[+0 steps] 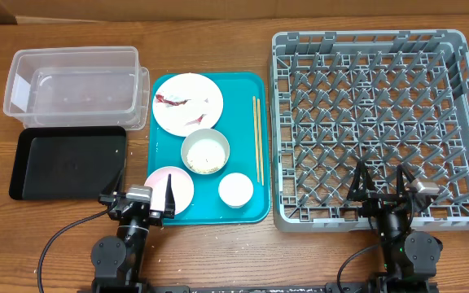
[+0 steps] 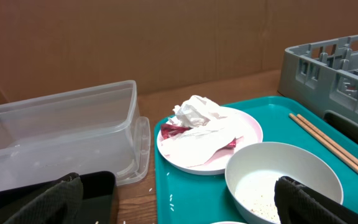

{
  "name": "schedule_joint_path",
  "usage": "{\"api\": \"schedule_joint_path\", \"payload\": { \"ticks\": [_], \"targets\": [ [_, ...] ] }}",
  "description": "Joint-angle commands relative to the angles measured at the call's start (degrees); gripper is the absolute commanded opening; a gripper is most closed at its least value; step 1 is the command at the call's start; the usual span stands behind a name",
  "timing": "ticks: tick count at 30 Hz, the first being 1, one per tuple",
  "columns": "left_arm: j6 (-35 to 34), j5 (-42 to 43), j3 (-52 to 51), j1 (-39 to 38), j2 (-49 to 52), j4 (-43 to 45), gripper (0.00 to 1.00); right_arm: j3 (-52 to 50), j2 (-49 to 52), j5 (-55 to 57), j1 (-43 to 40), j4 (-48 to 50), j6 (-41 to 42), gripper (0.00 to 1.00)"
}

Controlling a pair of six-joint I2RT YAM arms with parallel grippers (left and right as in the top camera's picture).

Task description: Sort waste into correct bins and load items into the dishwasher

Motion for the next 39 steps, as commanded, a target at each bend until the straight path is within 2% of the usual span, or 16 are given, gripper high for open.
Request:
{"api": "schedule_joint_path", "payload": {
  "ticks": [1,20,28,34,39],
  "targets": [
    [-0.3,-0.2,-0.2,0.6,-0.6,-0.1,1.00,-0.6,-0.5,-0.1,-0.2,0.2,0.0,1.00],
    [-0.2,-0.1,-0.2,0.6,-0.6,0.9,1.00,-0.6,-0.5,3.4,-0.2,1.4,-0.2,1.00],
    [-0.2,-0.4,-0.2,0.6,-0.6,11.2,1.00,-0.6,-0.5,3.3,-0.2,3.1,-0.2,1.00],
    [-0.1,-0.3,3.6,0.6,-0.5,11.9,1.00,0.1,-0.5,2.9,-0.2,9.8,-0.2,1.00],
    [1.5,0.2,11.0,0.6,3.1,11.0,1.00,4.1,-0.4,2.9,-0.2,10.0,-0.2,1.00]
  ]
}}
